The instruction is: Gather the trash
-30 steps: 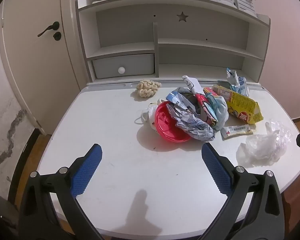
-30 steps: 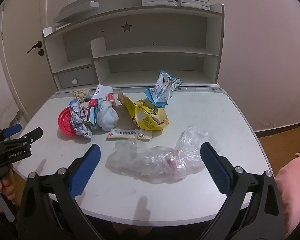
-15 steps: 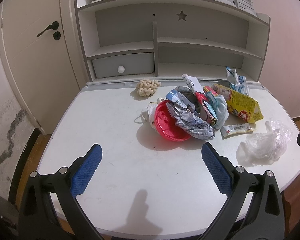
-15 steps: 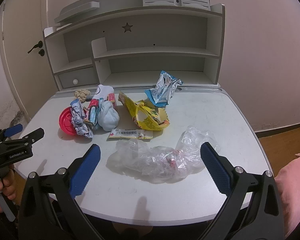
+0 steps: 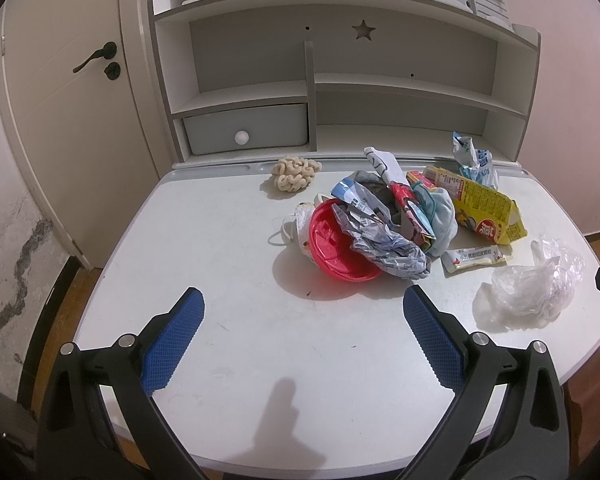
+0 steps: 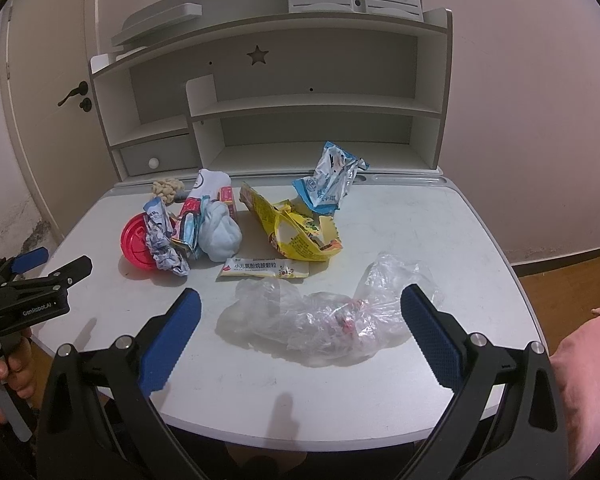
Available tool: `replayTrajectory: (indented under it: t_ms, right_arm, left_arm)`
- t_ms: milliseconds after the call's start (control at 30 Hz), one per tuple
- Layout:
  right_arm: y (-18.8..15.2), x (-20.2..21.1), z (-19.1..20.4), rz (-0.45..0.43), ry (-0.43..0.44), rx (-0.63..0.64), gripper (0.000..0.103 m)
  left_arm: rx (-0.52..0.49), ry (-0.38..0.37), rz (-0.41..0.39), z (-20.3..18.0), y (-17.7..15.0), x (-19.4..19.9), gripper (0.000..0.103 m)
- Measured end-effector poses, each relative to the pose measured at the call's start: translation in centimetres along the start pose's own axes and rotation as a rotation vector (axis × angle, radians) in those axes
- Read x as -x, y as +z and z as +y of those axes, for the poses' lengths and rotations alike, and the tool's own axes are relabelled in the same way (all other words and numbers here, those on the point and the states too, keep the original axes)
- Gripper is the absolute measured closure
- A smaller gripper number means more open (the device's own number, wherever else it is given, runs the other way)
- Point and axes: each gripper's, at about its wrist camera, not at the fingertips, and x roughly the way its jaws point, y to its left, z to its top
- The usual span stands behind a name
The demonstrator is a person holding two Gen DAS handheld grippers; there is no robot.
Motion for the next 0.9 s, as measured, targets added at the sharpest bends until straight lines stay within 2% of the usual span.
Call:
replayTrajectory:
  t_ms: [900]
  right_arm:
    - [0.02, 0.14, 0.11, 0.004, -0.001, 0.002, 0.006]
  left_arm:
    - [-0.007, 0.001, 0.009, 0.01, -0.23, -0.35, 0.006]
